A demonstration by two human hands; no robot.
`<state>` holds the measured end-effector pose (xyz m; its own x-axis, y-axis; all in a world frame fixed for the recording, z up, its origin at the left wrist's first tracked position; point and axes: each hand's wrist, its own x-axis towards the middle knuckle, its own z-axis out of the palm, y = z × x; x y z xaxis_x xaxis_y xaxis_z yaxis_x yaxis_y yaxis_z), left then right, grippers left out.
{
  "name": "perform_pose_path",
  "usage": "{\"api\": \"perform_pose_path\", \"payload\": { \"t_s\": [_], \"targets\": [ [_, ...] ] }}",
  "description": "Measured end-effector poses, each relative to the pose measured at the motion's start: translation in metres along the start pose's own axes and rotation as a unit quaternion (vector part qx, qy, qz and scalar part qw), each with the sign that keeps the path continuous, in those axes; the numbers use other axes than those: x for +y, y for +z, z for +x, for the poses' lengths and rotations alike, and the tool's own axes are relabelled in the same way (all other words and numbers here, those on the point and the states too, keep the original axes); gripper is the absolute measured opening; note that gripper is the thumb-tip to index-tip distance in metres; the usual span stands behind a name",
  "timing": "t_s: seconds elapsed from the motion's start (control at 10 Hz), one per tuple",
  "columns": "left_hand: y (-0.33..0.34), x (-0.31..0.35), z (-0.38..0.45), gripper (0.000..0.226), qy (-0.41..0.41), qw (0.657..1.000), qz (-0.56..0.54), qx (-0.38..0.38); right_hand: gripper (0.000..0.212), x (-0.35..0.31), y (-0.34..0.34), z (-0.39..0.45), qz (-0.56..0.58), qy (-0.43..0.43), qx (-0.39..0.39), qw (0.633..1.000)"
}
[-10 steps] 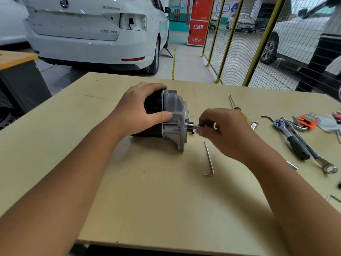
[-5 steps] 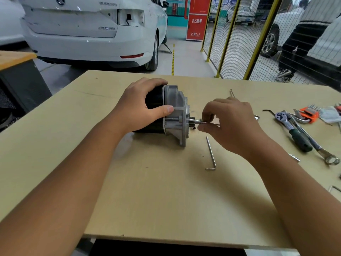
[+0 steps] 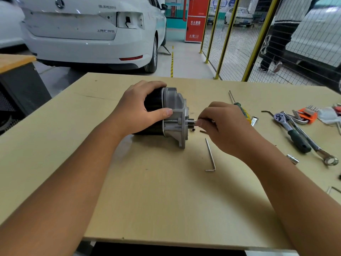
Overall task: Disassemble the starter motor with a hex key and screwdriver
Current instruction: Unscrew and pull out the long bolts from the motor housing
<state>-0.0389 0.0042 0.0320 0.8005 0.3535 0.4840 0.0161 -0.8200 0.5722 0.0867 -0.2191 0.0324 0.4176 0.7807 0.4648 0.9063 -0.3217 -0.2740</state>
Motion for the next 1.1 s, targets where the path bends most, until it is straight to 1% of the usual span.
{"api": "perform_pose_path", "payload": {
  "t_s": [0.1,0.2,0.3,0.5,0.6,0.8,1.1],
  "targets": [
    [-0.0002,0.0003,-0.0002,0.074,-0.003,1.0,-0.001,-0.004,0.013,-0.0027,-0.0015,-0.0017,-0.063,0.014,0.03,0.997],
    [-0.0004,-0.0003,-0.0001,0.077,-0.001,1.0,0.001,-0.004,0.009,-0.0052,-0.0031,-0.0019,-0.058,0.023,0.025,0.998],
    [-0.0004,-0.0008,0.0003,0.079,-0.001,1.0,0.001,-0.004,0.009,-0.006,-0.0037,-0.0017,-0.033,0.021,0.012,0.999],
    [-0.0001,-0.0018,0.0007,0.081,0.001,1.0,0.001,-0.003,0.011,-0.0036,-0.0021,-0.0021,0.004,-0.005,0.02,1.0],
    [-0.0002,-0.0019,0.0005,0.081,0.001,1.0,0.001,-0.004,0.003,-0.0021,-0.001,-0.0023,0.025,-0.011,0.021,0.999],
    [-0.0006,-0.0003,0.001,0.081,0.004,1.0,0.004,-0.003,0.015,0.0006,0.0008,-0.0004,0.022,0.002,0.004,1.0],
    [-0.0003,0.0002,0.0011,0.081,0.003,1.0,0.0,-0.003,0.01,-0.0034,-0.0053,-0.0012,-0.054,0.012,0.015,0.998]
  ]
}}
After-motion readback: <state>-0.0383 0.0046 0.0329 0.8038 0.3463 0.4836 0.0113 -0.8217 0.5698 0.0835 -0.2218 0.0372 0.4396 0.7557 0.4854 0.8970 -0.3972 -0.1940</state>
